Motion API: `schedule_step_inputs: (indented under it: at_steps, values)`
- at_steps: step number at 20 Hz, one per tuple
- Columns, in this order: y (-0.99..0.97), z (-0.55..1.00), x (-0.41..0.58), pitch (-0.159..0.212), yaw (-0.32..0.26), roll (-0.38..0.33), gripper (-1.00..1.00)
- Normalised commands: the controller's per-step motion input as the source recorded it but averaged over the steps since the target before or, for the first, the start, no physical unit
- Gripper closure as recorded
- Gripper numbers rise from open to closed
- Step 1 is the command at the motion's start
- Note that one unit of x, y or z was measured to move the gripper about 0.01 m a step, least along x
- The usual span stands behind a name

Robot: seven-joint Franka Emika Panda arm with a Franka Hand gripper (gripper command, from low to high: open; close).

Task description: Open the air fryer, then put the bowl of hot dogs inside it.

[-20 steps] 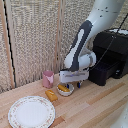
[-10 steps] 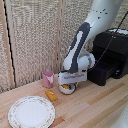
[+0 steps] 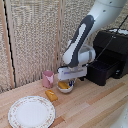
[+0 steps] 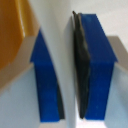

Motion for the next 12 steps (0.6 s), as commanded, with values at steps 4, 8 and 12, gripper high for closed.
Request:
schedule_step_inputs:
  at_steps: [4,8,12]
  values:
    - [-0.25,0.93,0.041,0.029,0.075,0.084,1.0]
    - [-0.29,0.8,0.294,0.029,0.05,0.066,1.0]
    - [-0.39,0.64,0.575,0.019,-0.067,0.019,1.0]
